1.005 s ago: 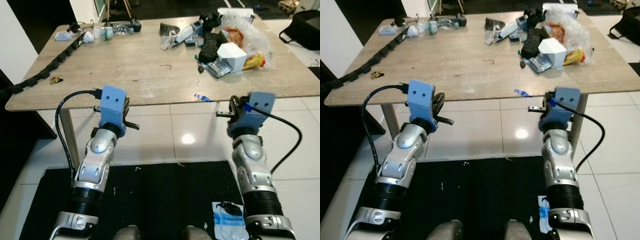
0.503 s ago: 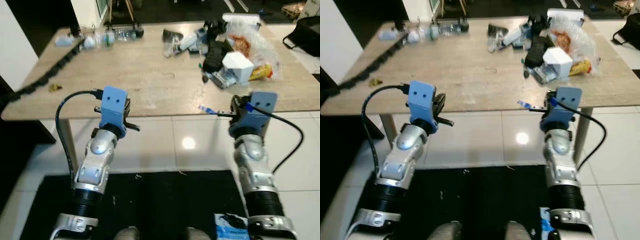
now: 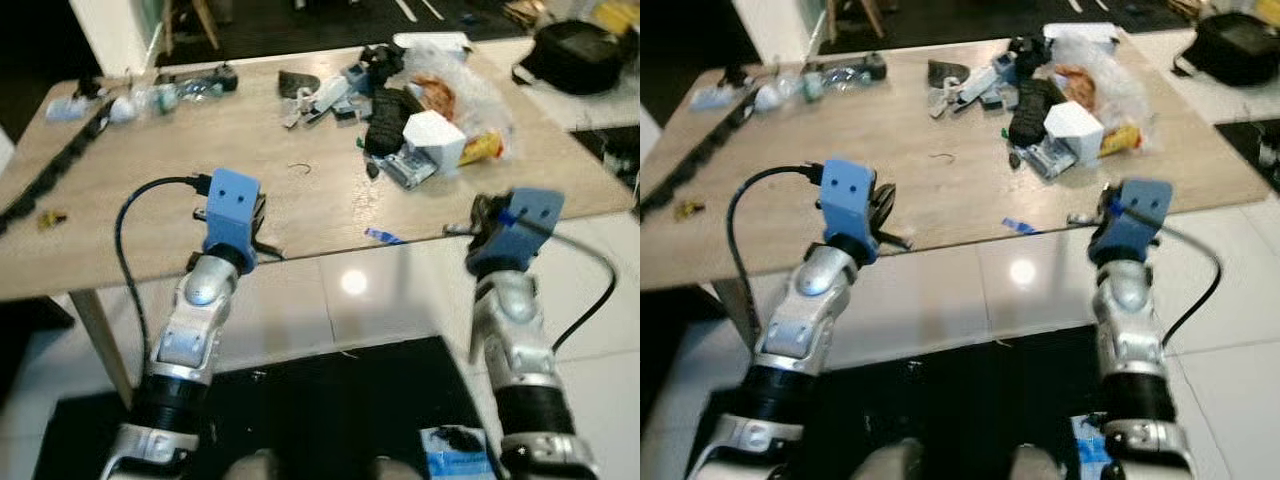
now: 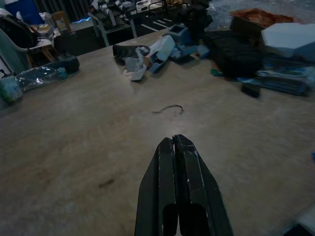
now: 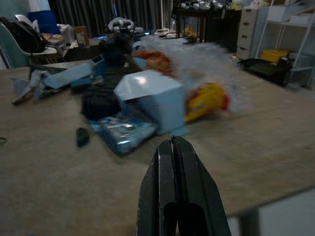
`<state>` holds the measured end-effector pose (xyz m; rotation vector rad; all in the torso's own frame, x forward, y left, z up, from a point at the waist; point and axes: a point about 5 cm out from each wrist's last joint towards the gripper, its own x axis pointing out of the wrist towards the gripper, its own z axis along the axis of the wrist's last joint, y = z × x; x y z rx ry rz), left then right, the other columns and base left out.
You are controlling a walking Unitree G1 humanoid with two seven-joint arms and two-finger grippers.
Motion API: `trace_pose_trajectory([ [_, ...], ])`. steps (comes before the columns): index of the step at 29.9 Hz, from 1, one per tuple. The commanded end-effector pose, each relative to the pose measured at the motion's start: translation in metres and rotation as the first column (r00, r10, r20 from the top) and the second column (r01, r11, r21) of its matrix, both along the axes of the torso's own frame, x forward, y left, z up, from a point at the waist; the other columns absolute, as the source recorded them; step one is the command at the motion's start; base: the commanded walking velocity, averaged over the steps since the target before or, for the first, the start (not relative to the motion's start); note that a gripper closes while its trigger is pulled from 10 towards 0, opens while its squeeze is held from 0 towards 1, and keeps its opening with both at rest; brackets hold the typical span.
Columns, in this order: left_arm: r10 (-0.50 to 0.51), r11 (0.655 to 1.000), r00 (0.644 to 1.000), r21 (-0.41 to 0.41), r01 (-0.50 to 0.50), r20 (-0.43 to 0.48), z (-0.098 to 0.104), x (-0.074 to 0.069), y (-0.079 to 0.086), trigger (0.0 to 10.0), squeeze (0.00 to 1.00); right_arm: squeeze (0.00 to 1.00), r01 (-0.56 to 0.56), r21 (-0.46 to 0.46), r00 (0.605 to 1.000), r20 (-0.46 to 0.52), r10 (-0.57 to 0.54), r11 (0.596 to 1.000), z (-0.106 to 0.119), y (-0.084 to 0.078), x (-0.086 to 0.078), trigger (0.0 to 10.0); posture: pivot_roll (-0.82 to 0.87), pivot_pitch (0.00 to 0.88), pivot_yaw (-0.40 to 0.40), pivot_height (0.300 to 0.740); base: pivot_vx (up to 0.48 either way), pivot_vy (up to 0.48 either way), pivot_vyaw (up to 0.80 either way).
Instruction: Picking trash to rubbish bin
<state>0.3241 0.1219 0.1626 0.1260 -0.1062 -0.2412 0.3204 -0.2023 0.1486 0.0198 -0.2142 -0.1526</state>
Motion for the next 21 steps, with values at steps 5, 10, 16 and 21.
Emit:
trace_pose_trajectory([
  [5,0.013,1.000,1.000,0.003,-0.013,-0.020,-0.0027,0.0004,0.0058,10.0,0.00,0.00,-0.009,0.003,1.000,-0.001,0.009,1.000,-0.0011,0.0045,0.0005,10.0,-0.01,0.059,0.057,0.740,0.274,0.000,0.00],
  [10,0.010,1.000,1.000,0.005,-0.010,-0.019,-0.0022,0.0005,0.0056,10.0,0.00,0.00,-0.007,0.005,1.000,-0.001,0.007,1.000,-0.0015,0.0047,0.0004,10.0,-0.01,0.058,0.057,0.740,0.274,0.000,0.00],
  [16,0.007,1.000,1.000,0.002,-0.007,-0.017,-0.0008,0.0009,0.0053,10.0,0.00,0.00,-0.007,0.019,1.000,-0.004,0.007,1.000,-0.0023,0.0055,0.0006,10.0,-0.01,0.059,0.060,0.740,0.275,0.000,0.00],
  [21,-0.002,1.000,1.000,0.003,0.002,-0.017,-0.0005,0.0012,0.0034,10.0,0.00,0.00,-0.020,0.044,1.000,-0.020,0.021,0.999,-0.0047,0.0070,0.0009,10.0,-0.01,0.059,0.063,0.740,0.274,0.000,0.00],
])
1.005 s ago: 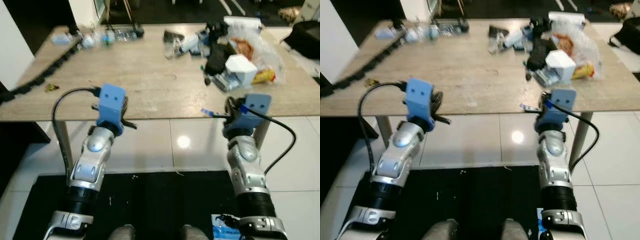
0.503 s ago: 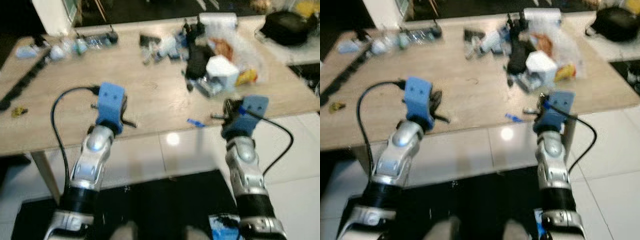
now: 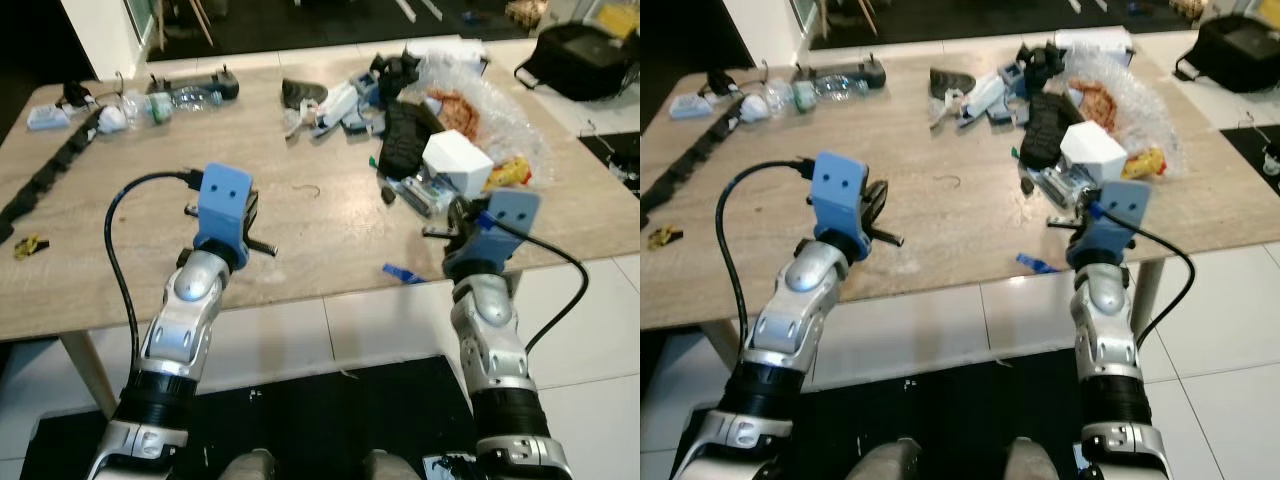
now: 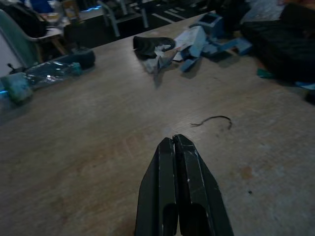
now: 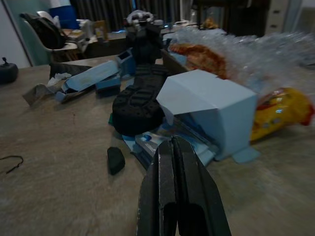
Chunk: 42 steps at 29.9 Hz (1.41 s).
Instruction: Picking trash to rubbish bin
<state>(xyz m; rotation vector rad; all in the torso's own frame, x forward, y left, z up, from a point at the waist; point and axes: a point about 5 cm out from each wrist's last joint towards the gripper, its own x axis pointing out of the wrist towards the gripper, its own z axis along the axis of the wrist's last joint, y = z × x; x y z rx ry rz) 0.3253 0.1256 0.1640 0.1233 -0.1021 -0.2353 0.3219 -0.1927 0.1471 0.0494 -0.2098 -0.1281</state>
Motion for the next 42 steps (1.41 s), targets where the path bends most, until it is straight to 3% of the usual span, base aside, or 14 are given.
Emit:
trace_pose_trajectory([
  [1,-0.009,1.000,1.000,0.005,0.009,-0.014,-0.002,0.000,-0.001,10.0,0.00,0.00,0.002,0.017,1.000,-0.023,-0.001,1.000,-0.004,-0.002,0.000,10.0,-0.01,0.059,0.063,0.740,0.274,0.000,0.00],
  [8,-0.015,1.000,1.000,0.007,0.015,-0.014,-0.002,0.000,-0.001,10.0,0.00,0.00,-0.088,0.010,0.994,-0.057,0.088,0.996,-0.008,0.008,0.000,10.0,-0.01,0.061,0.065,0.740,0.276,0.000,0.00],
  [9,-0.016,1.000,1.000,0.007,0.016,-0.015,-0.002,0.000,-0.001,10.0,0.00,0.85,-0.101,0.012,0.992,-0.069,0.101,0.995,-0.010,0.010,0.000,10.0,-0.01,0.064,0.065,0.740,0.274,0.000,0.00],
  [10,-0.017,1.000,1.000,0.008,0.017,-0.015,-0.002,0.000,-0.001,10.0,0.00,1.00,-0.110,0.014,0.991,-0.077,0.110,0.994,-0.012,0.011,0.000,10.0,-0.01,0.064,0.065,0.740,0.274,0.000,0.00],
  [19,-0.041,0.999,0.999,0.018,0.042,-0.020,-0.004,-0.002,-0.003,10.0,0.00,1.00,-0.249,0.061,0.953,-0.165,0.255,0.967,-0.029,0.030,-0.004,10.0,0.00,0.072,0.067,0.740,0.272,0.000,0.00],
  [27,-0.040,0.999,0.999,0.027,0.040,-0.019,-0.003,-0.002,0.002,10.0,0.00,1.00,-0.288,0.059,0.934,-0.202,0.294,0.956,-0.035,0.035,-0.007,10.0,0.00,0.076,0.066,0.740,0.270,0.000,0.00],
  [31,-0.078,0.996,0.997,0.051,0.079,-0.020,-0.004,-0.003,0.000,10.0,0.00,1.00,-0.287,0.026,0.921,-0.266,0.283,0.958,-0.043,0.036,-0.006,10.0,0.00,0.078,0.066,0.740,0.255,0.000,0.00],
  [32,-0.168,0.983,0.985,0.063,0.170,-0.026,-0.006,-0.008,-0.005,10.0,0.00,0.00,-0.309,0.032,0.911,-0.277,0.305,0.951,-0.045,0.038,-0.008,10.0,0.00,0.074,0.066,0.740,0.000,0.000,0.00],
  [35,-0.373,0.922,0.927,0.094,0.375,-0.039,-0.011,-0.023,-0.013,10.0,0.00,0.00,-0.334,0.034,0.899,-0.289,0.329,0.942,-0.047,0.041,-0.011,10.0,-0.01,0.072,0.069,0.740,0.000,0.000,0.00],
  [39,-0.453,0.887,0.891,0.091,0.454,-0.035,-0.011,-0.031,-0.016,10.0,0.00,0.00,-0.309,0.026,0.910,-0.282,0.303,0.951,-0.047,0.038,-0.011,10.0,-0.01,0.073,0.071,0.740,0.000,0.000,0.00],
  [42,-0.538,0.840,0.842,0.059,0.540,-0.045,-0.011,-0.039,-0.021,10.0,0.00,0.00,-0.306,0.023,0.910,-0.287,0.299,0.952,-0.047,0.037,-0.012,10.0,-0.01,0.085,0.074,0.740,0.000,0.000,0.00],
])
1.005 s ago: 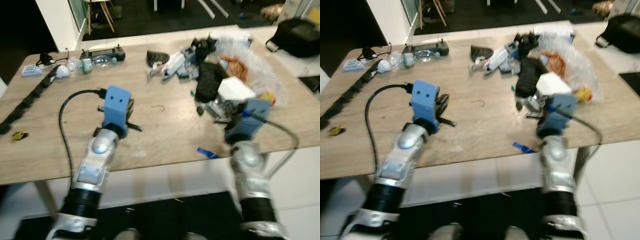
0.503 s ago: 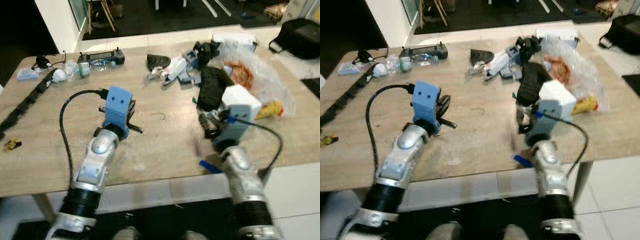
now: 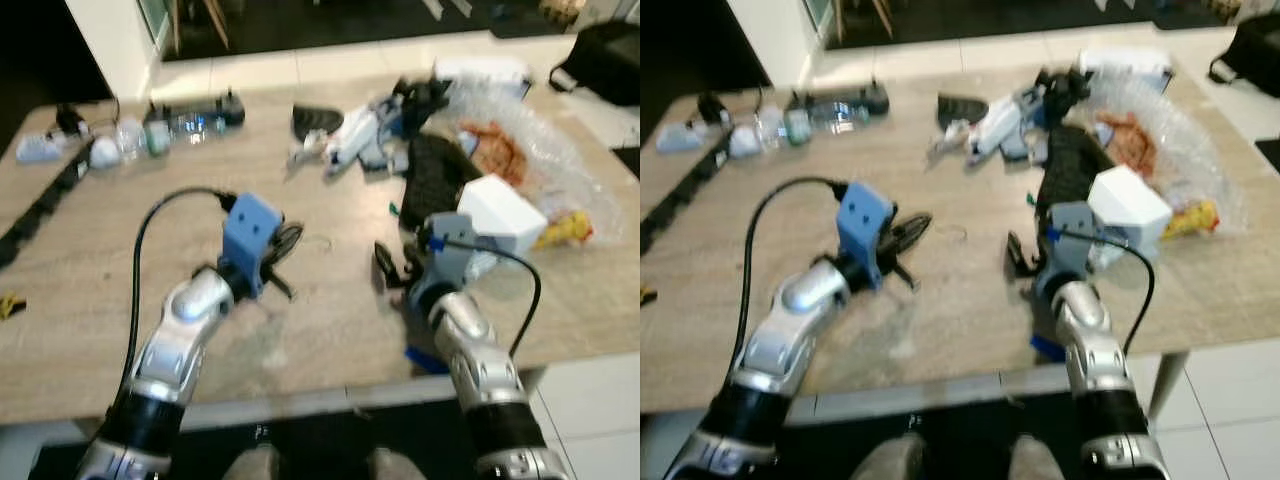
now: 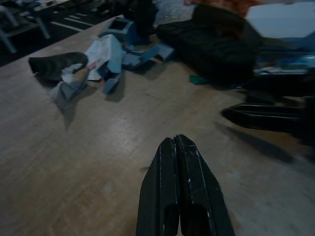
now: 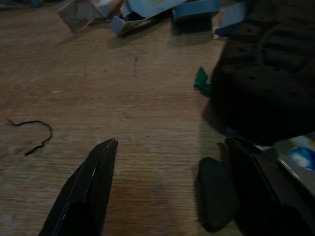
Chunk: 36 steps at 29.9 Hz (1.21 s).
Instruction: Picking trash to rubbish bin
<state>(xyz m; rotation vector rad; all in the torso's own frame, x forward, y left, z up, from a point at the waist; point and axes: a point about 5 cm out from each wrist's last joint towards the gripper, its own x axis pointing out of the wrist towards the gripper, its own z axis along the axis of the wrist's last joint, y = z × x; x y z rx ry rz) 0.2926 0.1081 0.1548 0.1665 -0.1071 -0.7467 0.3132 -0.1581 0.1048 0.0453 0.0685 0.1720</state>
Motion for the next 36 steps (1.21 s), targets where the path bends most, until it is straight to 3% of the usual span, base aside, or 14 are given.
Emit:
trace_pose_trajectory([
  [1,-0.069,0.998,0.998,0.002,0.069,-0.011,-0.001,-0.007,-0.004,10.0,0.00,0.00,-0.009,-0.007,1.000,-0.019,0.008,1.000,-0.005,0.003,-0.003,10.0,-0.01,0.085,0.074,0.740,0.000,0.000,0.00],
  [6,-0.093,0.996,0.995,-0.004,0.093,-0.020,-0.002,-0.010,-0.006,10.0,0.00,0.00,-0.020,-0.013,0.999,-0.032,0.020,1.000,-0.007,0.005,-0.003,10.0,0.00,0.087,0.074,0.740,0.000,0.000,0.00],
  [18,-0.171,0.985,0.984,-0.027,0.169,-0.059,-0.004,-0.018,-0.011,10.0,0.00,0.00,-0.004,-0.060,0.980,-0.199,-0.008,0.998,-0.028,-0.001,-0.005,10.0,0.00,0.090,0.070,0.740,0.000,0.000,0.00],
  [29,-0.188,0.982,0.980,-0.050,0.185,-0.069,-0.004,-0.019,-0.012,10.0,0.00,0.00,-0.042,-0.096,0.969,-0.247,0.017,0.994,-0.032,-0.001,-0.004,10.0,0.00,0.086,0.053,0.740,0.000,0.000,0.00],
  [30,-0.190,0.981,0.979,-0.054,0.187,-0.069,-0.003,-0.020,-0.012,10.0,0.00,0.00,-0.048,-0.107,0.967,-0.253,0.019,0.993,-0.033,-0.001,-0.004,6.3,0.00,0.086,0.053,0.740,0.000,0.000,0.00],
  [31,-0.194,0.980,0.979,-0.059,0.191,-0.069,-0.003,-0.020,-0.012,10.0,0.00,0.00,-0.053,-0.122,0.964,-0.264,0.019,0.991,-0.035,-0.002,-0.004,3.9,0.00,0.084,0.047,0.740,0.000,0.000,0.00],
  [33,-0.198,0.979,0.978,-0.064,0.194,-0.067,-0.003,-0.020,-0.013,10.0,0.00,0.00,-0.056,-0.134,0.962,-0.273,0.018,0.989,-0.036,-0.003,-0.004,3.8,0.00,0.083,0.041,0.740,0.000,0.000,0.00],
  [34,-0.206,0.977,0.977,-0.072,0.201,-0.062,-0.002,-0.021,-0.014,10.0,0.00,0.00,-0.062,-0.142,0.959,-0.283,0.019,0.988,-0.037,-0.003,-0.004,0.0,-0.01,0.080,0.036,0.740,0.000,0.000,0.00],
  [36,-0.205,0.977,0.977,-0.075,0.201,-0.059,-0.001,-0.021,-0.014,10.0,0.00,0.00,-0.063,-0.142,0.959,-0.284,0.020,0.988,-0.037,-0.003,-0.003,0.0,-0.01,0.080,0.034,0.740,0.000,0.000,0.00],
])
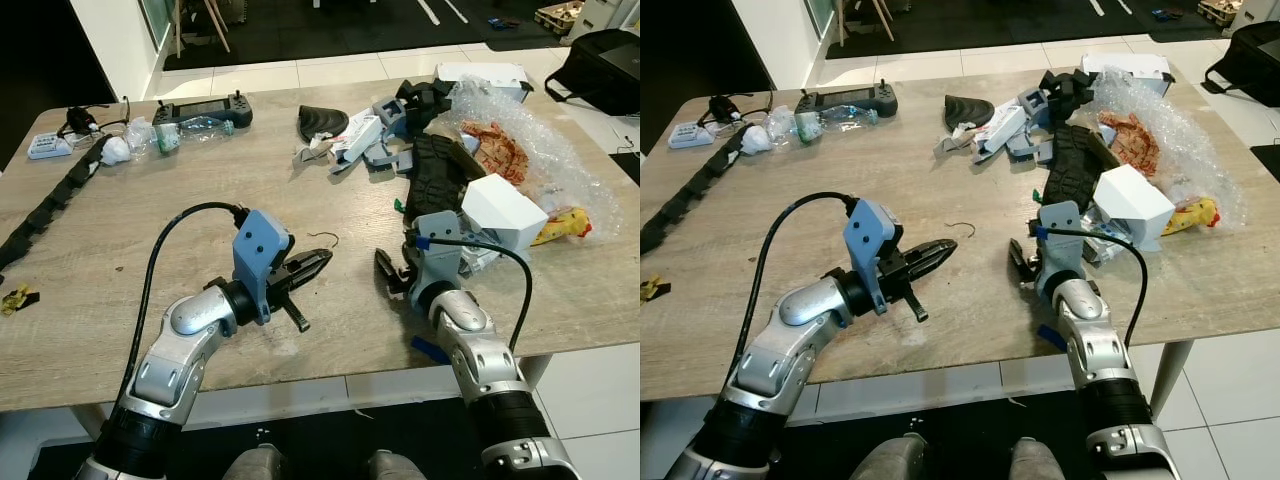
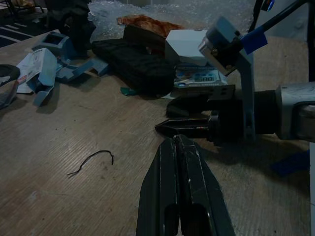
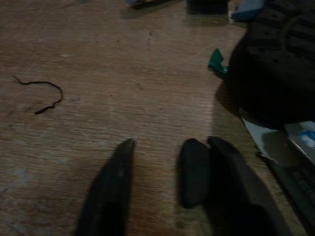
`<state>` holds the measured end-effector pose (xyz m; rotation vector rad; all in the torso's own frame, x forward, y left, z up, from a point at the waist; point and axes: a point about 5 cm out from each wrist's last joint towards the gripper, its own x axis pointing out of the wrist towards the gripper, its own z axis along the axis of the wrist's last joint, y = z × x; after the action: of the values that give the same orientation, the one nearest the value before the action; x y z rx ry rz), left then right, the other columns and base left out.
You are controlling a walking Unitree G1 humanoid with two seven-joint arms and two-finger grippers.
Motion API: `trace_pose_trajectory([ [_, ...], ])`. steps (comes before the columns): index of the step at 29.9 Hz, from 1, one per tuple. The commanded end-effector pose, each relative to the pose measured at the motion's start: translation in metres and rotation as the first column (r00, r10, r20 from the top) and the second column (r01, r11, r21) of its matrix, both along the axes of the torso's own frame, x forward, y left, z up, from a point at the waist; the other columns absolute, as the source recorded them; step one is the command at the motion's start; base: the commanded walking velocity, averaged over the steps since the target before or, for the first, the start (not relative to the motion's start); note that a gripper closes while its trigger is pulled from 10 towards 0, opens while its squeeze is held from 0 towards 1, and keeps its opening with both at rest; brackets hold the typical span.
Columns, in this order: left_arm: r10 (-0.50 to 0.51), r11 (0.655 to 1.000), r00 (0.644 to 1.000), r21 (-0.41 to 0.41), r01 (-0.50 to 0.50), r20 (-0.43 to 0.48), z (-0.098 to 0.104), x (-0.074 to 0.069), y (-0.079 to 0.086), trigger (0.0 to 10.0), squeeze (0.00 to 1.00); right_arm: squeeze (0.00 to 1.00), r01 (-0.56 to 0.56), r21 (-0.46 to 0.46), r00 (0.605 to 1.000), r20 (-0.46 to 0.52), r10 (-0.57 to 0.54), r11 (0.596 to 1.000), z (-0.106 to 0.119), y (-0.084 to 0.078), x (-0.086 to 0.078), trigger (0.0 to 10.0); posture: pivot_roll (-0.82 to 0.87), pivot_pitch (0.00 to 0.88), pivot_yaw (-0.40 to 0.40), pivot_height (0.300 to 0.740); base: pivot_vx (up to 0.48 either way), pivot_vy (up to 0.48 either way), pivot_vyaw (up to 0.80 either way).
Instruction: Picking trash to rubbish bin
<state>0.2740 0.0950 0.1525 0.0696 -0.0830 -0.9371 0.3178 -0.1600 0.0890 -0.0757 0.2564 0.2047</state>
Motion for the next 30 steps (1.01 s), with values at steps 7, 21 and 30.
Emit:
trace_pose_trajectory([
  [7,0.016,1.000,1.000,-0.022,-0.015,0.010,0.002,0.000,-0.001,10.0,0.00,0.00,0.015,-0.029,0.993,-0.114,-0.018,0.999,-0.019,-0.004,-0.005,0.0,-0.02,0.069,0.004,0.740,0.000,0.000,0.00],
  [21,0.379,0.913,0.925,-0.180,-0.366,0.040,0.024,0.029,0.035,10.0,0.00,0.00,0.026,0.123,0.982,0.181,-0.048,0.992,0.051,0.006,0.017,0.0,-0.04,0.082,-0.045,0.740,0.000,0.000,0.00],
  [30,0.684,0.720,0.727,-0.216,-0.660,0.060,0.025,0.033,0.068,10.0,0.00,0.00,-0.049,0.167,0.940,0.341,-0.011,0.985,0.084,0.018,0.018,10.0,-0.04,0.079,-0.074,0.740,0.000,0.000,0.00],
])
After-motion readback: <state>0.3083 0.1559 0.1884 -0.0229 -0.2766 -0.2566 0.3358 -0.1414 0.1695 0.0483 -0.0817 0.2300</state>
